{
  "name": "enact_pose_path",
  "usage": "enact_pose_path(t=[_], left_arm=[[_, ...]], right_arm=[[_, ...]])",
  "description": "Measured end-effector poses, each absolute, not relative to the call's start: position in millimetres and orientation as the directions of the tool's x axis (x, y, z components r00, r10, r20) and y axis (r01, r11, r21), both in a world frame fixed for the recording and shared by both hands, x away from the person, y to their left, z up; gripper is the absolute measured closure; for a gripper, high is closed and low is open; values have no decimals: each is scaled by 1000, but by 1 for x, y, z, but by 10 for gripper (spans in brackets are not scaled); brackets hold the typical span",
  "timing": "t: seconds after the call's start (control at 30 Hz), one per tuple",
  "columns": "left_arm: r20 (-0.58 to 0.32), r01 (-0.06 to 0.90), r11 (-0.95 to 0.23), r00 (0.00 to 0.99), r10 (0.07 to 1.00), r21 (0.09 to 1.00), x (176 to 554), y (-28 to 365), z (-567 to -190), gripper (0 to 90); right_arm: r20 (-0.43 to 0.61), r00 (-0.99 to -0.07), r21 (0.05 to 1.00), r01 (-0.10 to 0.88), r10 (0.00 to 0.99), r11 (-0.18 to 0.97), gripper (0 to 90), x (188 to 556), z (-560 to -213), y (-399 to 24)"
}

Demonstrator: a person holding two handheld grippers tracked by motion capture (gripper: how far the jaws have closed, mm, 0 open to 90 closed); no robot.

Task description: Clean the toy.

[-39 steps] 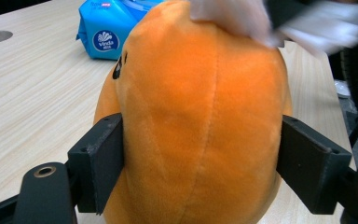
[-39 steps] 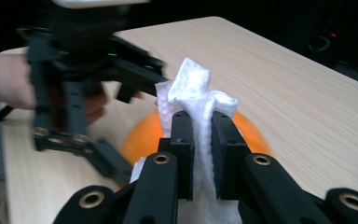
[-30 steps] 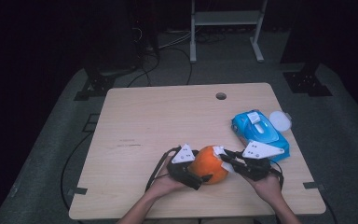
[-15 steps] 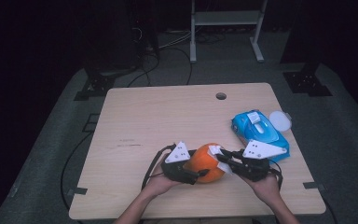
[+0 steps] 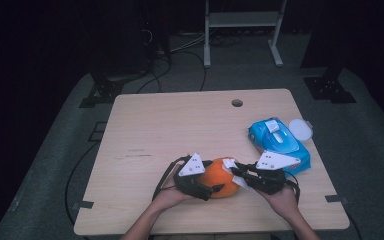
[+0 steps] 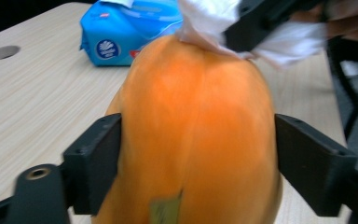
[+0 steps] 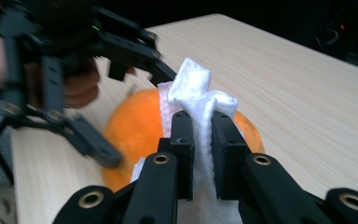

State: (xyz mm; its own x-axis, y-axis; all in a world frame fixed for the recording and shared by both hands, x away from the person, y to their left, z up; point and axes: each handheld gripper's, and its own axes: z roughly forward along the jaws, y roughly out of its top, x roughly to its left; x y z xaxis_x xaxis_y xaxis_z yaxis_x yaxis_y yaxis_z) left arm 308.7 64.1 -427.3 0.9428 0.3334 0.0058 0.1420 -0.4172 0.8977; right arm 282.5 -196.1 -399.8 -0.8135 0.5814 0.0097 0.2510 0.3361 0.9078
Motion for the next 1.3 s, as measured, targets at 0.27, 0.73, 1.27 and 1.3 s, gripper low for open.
enact_pose_path(t=[0.27, 0.73, 1.27, 1.3], left_arm=[[22, 135, -430, 940, 341, 893, 311, 62, -435, 121], [38, 127, -443, 937, 346, 887, 306, 58, -438, 248], [30, 132, -440, 939, 342, 888, 304, 54, -439, 245], [34, 129, -442, 940, 340, 888, 304, 54, -439, 245]], right_arm=[[10, -793, 901, 270, 609, 338, 794, 288, -405, -204], [2, -804, 908, 251, 594, 337, 793, 285, -401, -200], [-19, -793, 898, 255, 609, 360, 792, 287, -402, -200], [9, -779, 898, 282, 627, 337, 792, 291, -405, -207]])
